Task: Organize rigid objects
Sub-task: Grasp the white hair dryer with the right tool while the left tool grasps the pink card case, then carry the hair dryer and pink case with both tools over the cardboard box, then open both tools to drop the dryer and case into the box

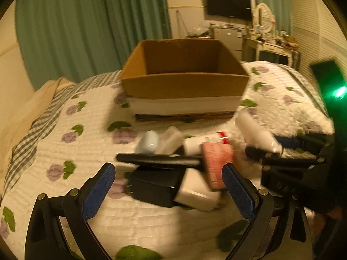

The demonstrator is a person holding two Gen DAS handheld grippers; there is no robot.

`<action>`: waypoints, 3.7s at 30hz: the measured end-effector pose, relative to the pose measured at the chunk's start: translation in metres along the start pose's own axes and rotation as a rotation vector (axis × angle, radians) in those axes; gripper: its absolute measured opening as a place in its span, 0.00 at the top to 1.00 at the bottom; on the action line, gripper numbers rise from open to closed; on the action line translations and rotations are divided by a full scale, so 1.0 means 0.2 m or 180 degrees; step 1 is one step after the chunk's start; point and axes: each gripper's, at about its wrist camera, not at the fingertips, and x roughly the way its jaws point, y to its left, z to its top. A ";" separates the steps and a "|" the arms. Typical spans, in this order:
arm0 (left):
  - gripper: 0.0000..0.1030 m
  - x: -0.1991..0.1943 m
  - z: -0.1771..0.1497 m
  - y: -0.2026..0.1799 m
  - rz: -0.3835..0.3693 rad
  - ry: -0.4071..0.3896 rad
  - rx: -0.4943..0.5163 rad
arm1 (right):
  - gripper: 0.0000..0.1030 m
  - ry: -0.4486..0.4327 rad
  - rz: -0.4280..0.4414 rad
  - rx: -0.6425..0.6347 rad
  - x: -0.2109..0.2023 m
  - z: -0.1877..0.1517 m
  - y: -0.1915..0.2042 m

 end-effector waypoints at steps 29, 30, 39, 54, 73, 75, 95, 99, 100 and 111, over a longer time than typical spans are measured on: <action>0.55 0.35 0.05 -0.32 -0.0876 0.0721 0.0241 | 0.53 -0.0242 0.0142 0.0505 -0.21 0.01 -0.29; 0.57 0.31 0.04 -0.31 -0.0986 0.0707 0.0182 | 0.53 -0.0250 0.0139 0.0510 -0.21 0.01 -0.30; 0.88 0.26 0.07 -0.37 -0.1120 0.0663 0.0081 | 0.54 -0.0230 0.0097 0.0480 -0.20 0.01 -0.30; 0.91 -0.12 0.41 -0.18 -0.0592 -0.0047 -0.0047 | 0.53 -0.0548 -0.0098 0.0091 -0.41 0.16 -0.17; 0.91 0.16 1.02 0.18 -0.0195 -0.0362 -0.0095 | 0.53 -0.0998 0.0037 -0.0327 -0.19 1.00 -0.02; 0.91 0.30 1.00 0.16 -0.0162 -0.0234 -0.0034 | 0.53 -0.0890 0.0072 -0.0293 -0.07 0.99 -0.03; 0.34 0.39 0.84 0.21 -0.0001 -0.0206 -0.0098 | 0.15 -0.0702 0.0121 -0.0268 0.12 0.95 -0.07; 0.34 0.28 0.81 0.26 0.0032 -0.0223 -0.0146 | 0.13 -0.0773 0.0145 -0.0224 0.02 0.90 -0.10; 0.34 0.24 0.79 0.28 0.0034 -0.0226 -0.0156 | 0.13 -0.0774 0.0184 -0.0205 -0.02 0.88 -0.10; 0.34 -0.16 0.45 0.40 0.0113 -0.0151 -0.0253 | 0.13 -0.0807 0.0540 -0.0692 -0.39 0.50 0.22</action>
